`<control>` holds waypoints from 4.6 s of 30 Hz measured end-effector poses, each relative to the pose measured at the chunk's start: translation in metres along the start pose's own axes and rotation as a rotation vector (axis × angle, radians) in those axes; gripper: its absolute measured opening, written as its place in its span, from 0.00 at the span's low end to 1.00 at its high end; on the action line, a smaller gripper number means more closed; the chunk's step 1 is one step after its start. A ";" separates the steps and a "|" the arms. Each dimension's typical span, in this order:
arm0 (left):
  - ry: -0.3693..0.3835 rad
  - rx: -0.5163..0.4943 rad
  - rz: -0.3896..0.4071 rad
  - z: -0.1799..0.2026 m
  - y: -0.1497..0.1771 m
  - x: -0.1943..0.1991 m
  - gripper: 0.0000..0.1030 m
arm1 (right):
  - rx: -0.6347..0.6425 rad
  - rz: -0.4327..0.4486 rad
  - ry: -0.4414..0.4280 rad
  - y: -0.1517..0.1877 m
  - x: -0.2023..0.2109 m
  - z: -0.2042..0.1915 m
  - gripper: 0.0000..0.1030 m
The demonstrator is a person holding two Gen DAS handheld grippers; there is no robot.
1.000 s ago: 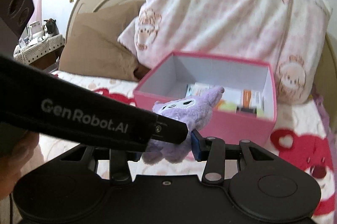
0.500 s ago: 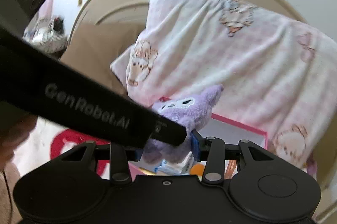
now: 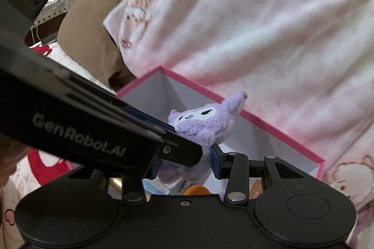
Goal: Organize objects
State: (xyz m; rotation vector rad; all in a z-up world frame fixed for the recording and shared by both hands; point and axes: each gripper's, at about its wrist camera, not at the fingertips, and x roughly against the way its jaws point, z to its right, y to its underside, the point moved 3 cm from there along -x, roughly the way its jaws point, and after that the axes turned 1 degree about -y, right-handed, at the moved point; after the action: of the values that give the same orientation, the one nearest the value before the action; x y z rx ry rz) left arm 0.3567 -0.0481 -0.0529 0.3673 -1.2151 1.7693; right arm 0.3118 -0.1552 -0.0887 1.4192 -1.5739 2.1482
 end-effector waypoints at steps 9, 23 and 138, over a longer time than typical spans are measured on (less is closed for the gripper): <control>0.000 0.058 -0.016 -0.021 0.004 -0.045 0.30 | 0.018 -0.118 -0.028 0.006 -0.039 0.021 0.39; -0.046 0.096 0.027 -0.039 0.008 -0.048 0.30 | -0.179 -0.184 -0.031 0.023 -0.036 0.051 0.45; -0.491 -0.085 -0.095 0.026 0.154 0.142 1.00 | -0.531 -0.081 0.373 0.110 0.158 -0.091 0.93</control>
State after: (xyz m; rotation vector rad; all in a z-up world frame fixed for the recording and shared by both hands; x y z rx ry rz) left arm 0.1502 -0.0089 -0.0328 0.8300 -1.5770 1.5867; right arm 0.1068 -0.1957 -0.0495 0.8444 -1.7170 1.6438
